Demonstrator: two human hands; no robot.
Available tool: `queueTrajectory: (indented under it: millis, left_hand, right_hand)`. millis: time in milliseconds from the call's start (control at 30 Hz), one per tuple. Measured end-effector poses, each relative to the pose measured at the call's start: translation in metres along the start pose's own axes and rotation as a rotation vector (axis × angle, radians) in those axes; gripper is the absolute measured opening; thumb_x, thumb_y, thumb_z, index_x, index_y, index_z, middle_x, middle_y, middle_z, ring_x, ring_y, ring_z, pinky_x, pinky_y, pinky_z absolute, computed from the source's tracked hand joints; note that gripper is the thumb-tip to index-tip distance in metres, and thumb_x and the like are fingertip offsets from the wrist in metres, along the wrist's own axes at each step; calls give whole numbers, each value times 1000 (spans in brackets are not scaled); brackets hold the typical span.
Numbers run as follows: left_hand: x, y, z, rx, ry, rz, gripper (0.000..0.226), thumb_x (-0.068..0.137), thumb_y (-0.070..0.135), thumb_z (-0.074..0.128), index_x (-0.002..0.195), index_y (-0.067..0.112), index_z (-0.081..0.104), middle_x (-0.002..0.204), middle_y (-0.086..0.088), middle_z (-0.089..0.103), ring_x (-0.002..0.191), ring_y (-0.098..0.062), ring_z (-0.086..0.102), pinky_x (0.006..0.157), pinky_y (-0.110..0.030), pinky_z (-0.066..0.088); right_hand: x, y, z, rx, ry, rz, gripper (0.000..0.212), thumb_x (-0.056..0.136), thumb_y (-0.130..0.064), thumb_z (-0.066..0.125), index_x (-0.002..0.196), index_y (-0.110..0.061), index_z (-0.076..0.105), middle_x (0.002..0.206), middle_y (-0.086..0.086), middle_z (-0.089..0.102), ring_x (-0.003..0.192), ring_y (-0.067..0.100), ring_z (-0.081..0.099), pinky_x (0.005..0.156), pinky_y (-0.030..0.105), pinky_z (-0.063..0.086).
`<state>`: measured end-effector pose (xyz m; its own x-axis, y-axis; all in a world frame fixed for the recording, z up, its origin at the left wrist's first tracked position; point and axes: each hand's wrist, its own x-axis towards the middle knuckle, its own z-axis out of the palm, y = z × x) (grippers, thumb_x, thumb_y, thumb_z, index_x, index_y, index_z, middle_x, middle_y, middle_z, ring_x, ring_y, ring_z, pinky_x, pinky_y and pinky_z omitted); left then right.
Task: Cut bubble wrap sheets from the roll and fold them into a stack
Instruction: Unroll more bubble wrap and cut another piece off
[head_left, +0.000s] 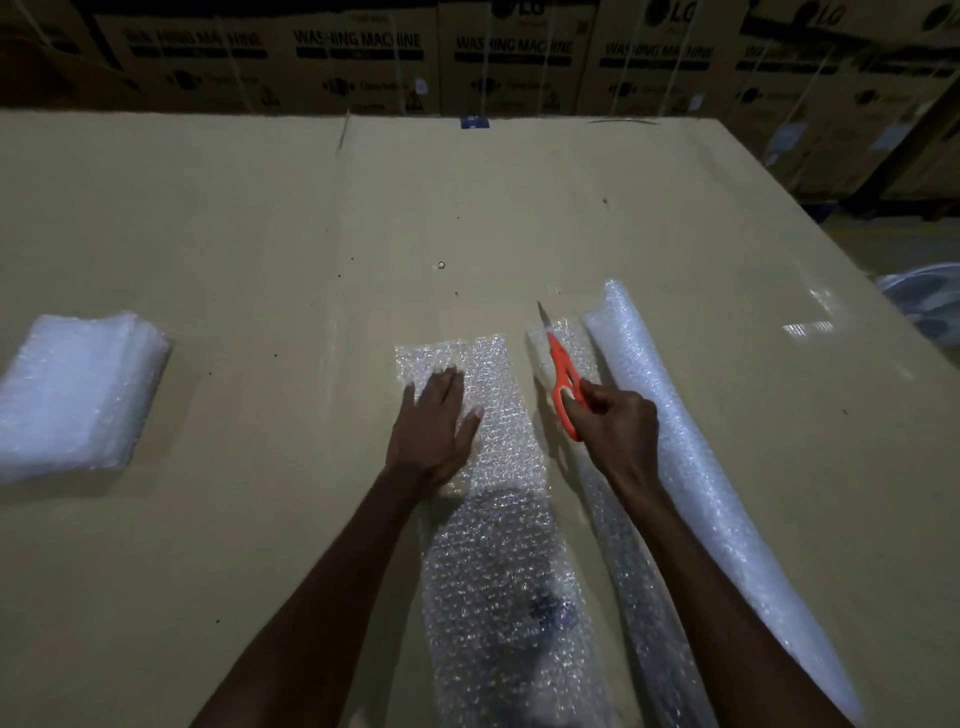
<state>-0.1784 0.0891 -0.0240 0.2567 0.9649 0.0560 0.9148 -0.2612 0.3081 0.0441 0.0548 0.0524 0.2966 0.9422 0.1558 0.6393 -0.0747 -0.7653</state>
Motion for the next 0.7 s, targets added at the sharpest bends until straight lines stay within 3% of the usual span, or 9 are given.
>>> queueTrajectory:
  millis: [100, 200, 267, 367, 500, 600, 700]
  left_hand:
    - [-35, 16, 19, -27, 3, 22, 75, 101, 56, 12, 155, 6, 29, 163, -13, 27, 152, -27, 21, 121, -45, 2]
    - [-66, 33, 32, -19, 2, 22, 76, 104, 56, 14, 146, 1, 46, 154, -17, 42, 144, -32, 38, 117, -54, 19]
    - [-82, 43, 39, -25, 38, -2, 73, 105, 54, 19, 143, 0, 50, 151, -19, 45, 142, -33, 41, 115, -57, 24]
    - [-98, 55, 42, -18, 86, -35, 70, 102, 53, 31, 143, -1, 50, 153, -19, 43, 143, -32, 39, 115, -54, 20]
    - [-110, 62, 46, 3, 49, -89, 75, 101, 57, 28, 148, -1, 42, 158, -19, 32, 148, -32, 30, 117, -52, 13]
    - [-118, 61, 48, 13, 34, -115, 79, 102, 60, 23, 151, 0, 37, 161, -18, 26, 150, -30, 23, 119, -52, 11]
    - [-122, 54, 42, 19, -27, -127, 83, 99, 62, 12, 158, 4, 17, 166, -12, 5, 154, -23, 0, 125, -49, 4]
  right_hand:
    - [-10, 12, 3, -147, -31, -4, 25, 89, -30, 74, 98, -7, 81, 81, 17, 76, 77, 30, 72, 76, 36, 54]
    - [-18, 25, 10, -285, -84, -53, 33, 88, -33, 64, 76, -4, 75, 70, 20, 69, 64, 33, 65, 60, 35, 42]
    - [-24, 32, 14, -381, -103, -107, 37, 88, -33, 58, 70, -4, 70, 66, 20, 64, 60, 34, 60, 58, 34, 32]
    - [-30, 37, 16, -466, -126, -138, 35, 97, -30, 54, 88, -2, 72, 81, 21, 63, 71, 36, 61, 63, 35, 32]
    - [-31, 35, 16, -537, -198, -160, 33, 102, -25, 50, 107, 1, 69, 101, 23, 63, 90, 39, 64, 74, 39, 45]
    - [-33, 33, 13, -564, -233, -167, 30, 101, -19, 50, 108, 4, 67, 106, 23, 60, 95, 41, 64, 79, 42, 50]
    - [-39, 34, 7, -547, -190, -261, 24, 98, -15, 54, 107, 4, 66, 100, 23, 59, 88, 41, 62, 71, 42, 48]
